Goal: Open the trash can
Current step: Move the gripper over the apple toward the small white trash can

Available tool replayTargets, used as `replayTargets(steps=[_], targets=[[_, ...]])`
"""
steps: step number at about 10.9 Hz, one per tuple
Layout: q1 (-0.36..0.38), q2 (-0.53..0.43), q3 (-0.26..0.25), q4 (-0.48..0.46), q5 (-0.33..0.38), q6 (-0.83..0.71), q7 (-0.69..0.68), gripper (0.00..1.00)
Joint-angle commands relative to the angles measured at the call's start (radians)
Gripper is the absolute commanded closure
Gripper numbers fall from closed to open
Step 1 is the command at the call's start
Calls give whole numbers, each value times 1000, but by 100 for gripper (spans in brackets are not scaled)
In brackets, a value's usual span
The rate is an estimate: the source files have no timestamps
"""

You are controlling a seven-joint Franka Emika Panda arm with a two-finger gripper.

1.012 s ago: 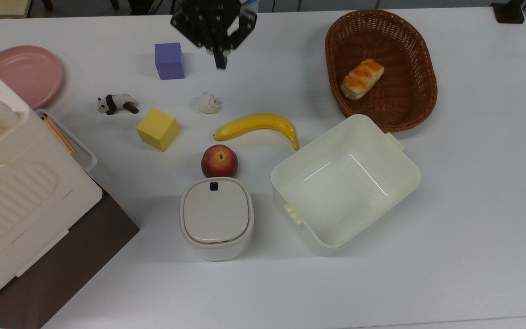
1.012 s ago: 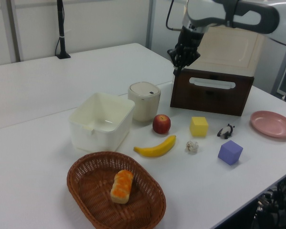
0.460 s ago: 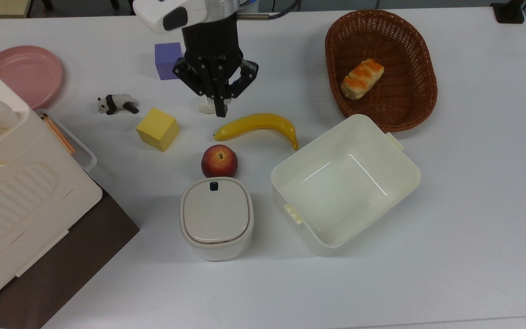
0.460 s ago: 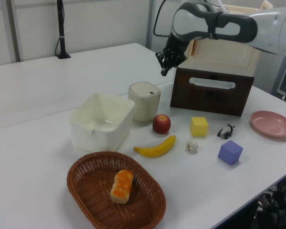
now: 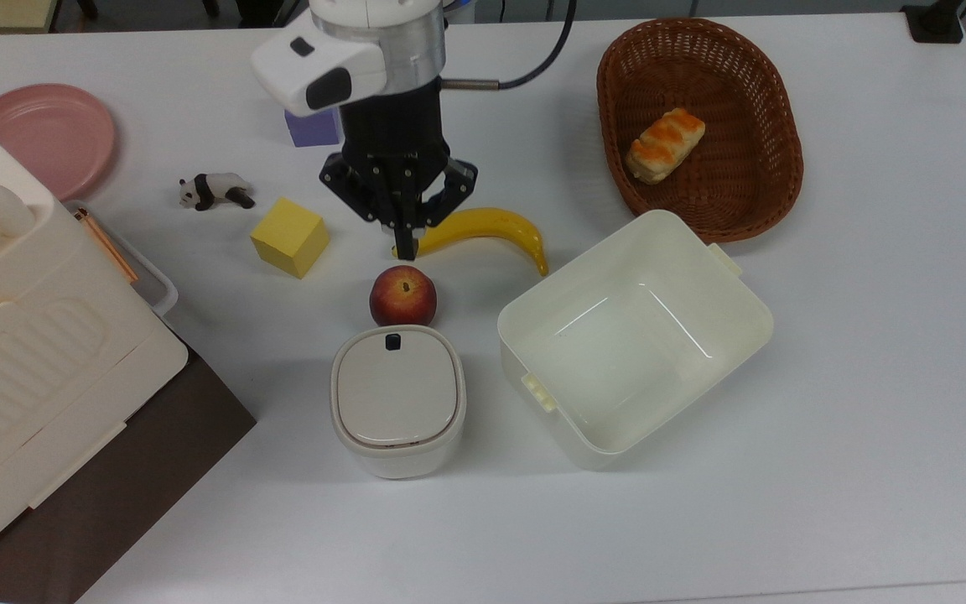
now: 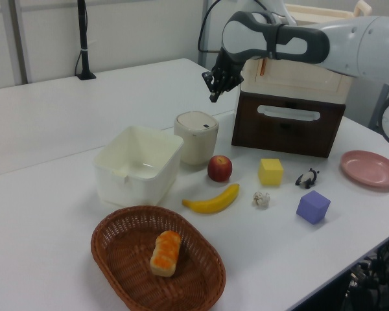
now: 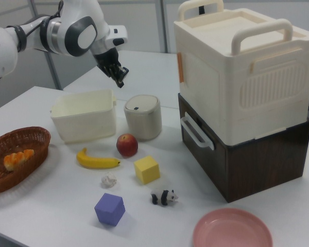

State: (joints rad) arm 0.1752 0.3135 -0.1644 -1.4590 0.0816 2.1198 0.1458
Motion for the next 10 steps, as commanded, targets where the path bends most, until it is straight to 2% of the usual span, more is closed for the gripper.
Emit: replayTargets(steps=[1, 10], targets=[[0, 41, -1, 26, -12, 46, 9, 100], [-2, 96, -6, 23, -72, 69, 0, 100]])
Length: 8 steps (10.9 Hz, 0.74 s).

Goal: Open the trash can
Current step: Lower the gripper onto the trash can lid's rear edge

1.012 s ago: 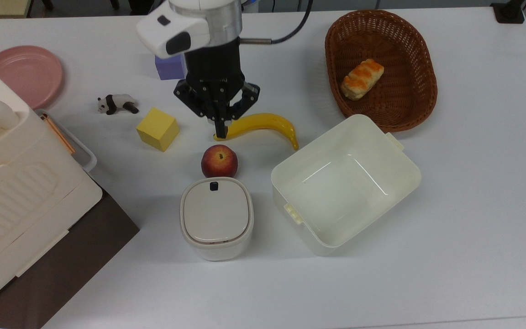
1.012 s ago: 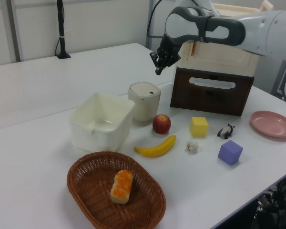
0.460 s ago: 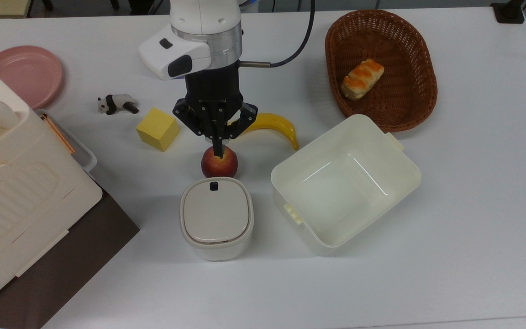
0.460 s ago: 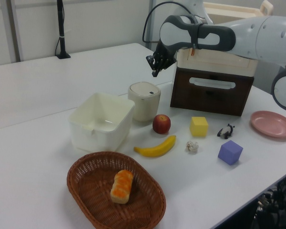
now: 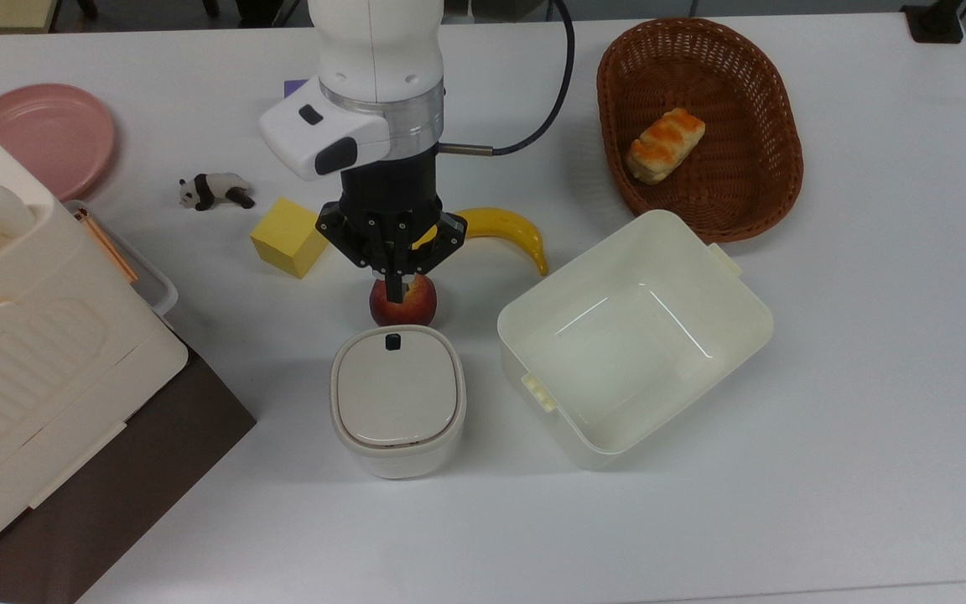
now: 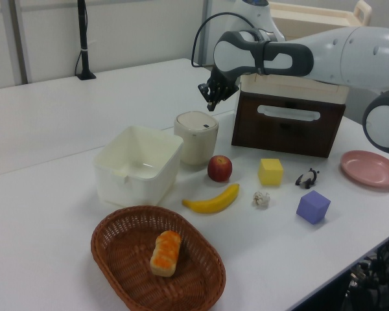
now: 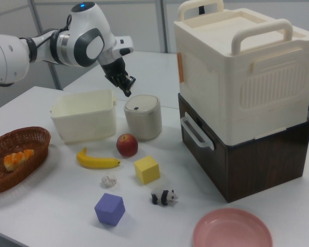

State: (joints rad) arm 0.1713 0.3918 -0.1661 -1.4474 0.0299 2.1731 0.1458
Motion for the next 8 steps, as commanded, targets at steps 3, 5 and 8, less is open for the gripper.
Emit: replayTargets(steps=[3, 5, 8], targets=[[4, 35, -4, 4, -41, 71, 5, 100], [5, 41, -4, 4, -48, 71, 3, 100], [5, 48, -4, 4, -54, 71, 3, 100]])
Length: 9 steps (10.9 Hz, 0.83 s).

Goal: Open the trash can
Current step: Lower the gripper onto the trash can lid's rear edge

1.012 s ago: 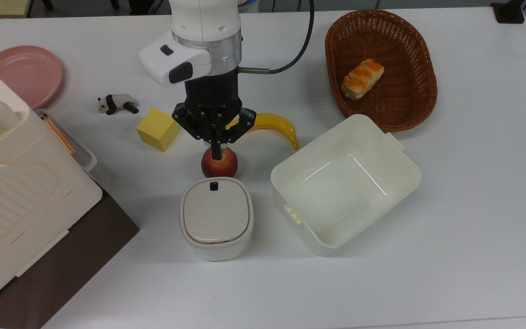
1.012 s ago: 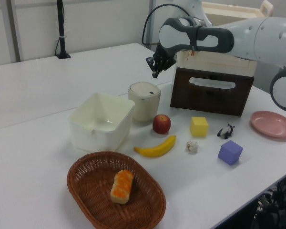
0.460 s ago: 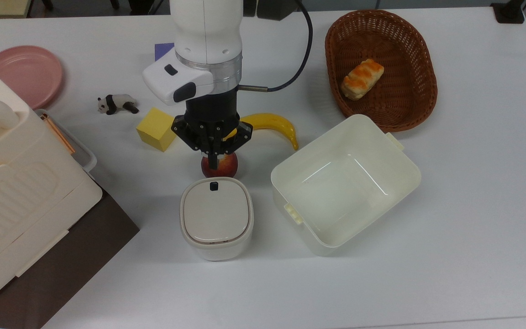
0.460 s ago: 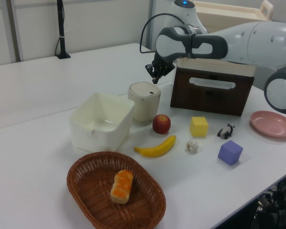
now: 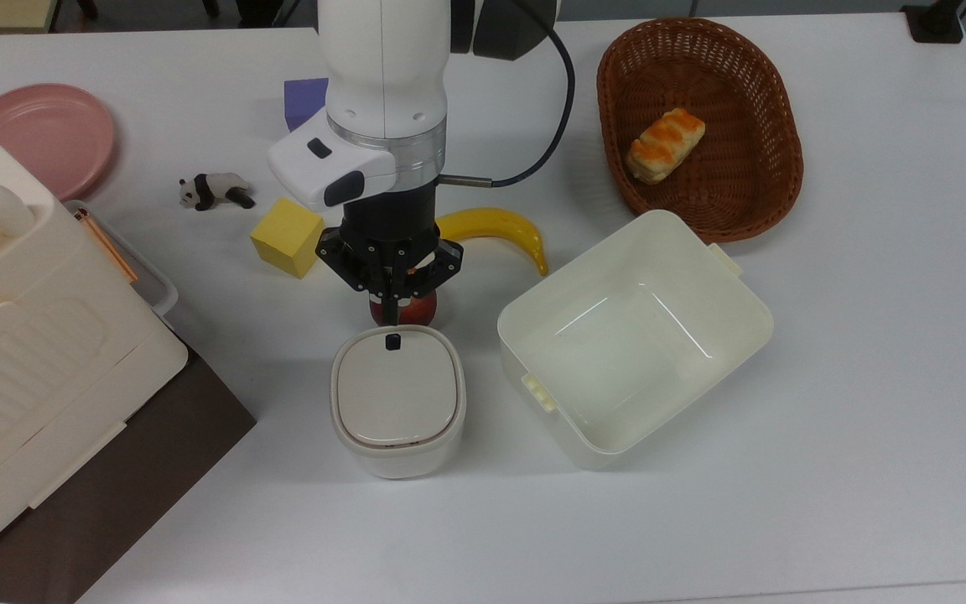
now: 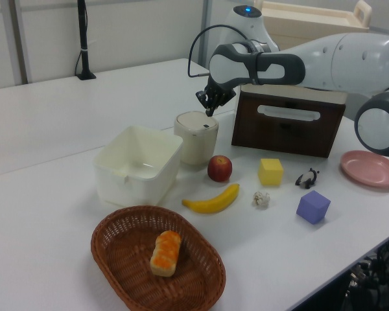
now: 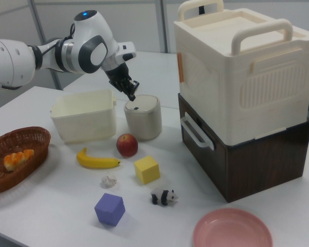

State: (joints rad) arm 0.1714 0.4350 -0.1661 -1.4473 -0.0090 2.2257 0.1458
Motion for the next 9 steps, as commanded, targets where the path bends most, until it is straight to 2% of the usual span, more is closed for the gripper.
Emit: replayTargets(steps=[1, 9], targets=[[5, 14, -4, 2, -20, 20, 3, 100], [7, 50, -4, 5, -35, 67, 3, 100]])
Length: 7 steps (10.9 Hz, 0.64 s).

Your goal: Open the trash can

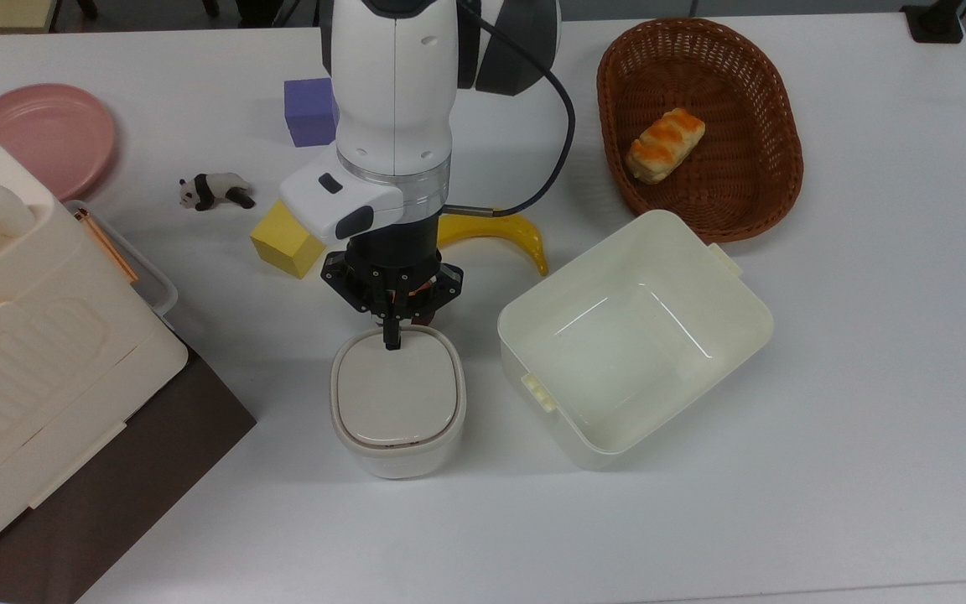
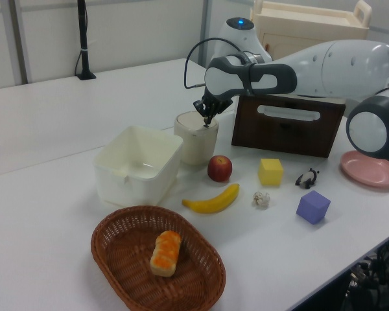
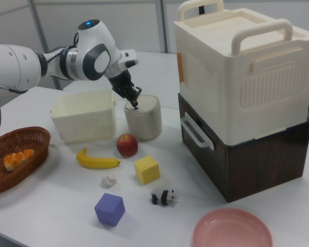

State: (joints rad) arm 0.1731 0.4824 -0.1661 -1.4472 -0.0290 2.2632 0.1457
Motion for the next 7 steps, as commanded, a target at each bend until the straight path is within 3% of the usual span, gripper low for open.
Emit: replayTargets(steps=[1, 7], targets=[[5, 8, -4, 4, -20, 38, 3, 100], [5, 21, -4, 5, -40, 42, 5, 100]])
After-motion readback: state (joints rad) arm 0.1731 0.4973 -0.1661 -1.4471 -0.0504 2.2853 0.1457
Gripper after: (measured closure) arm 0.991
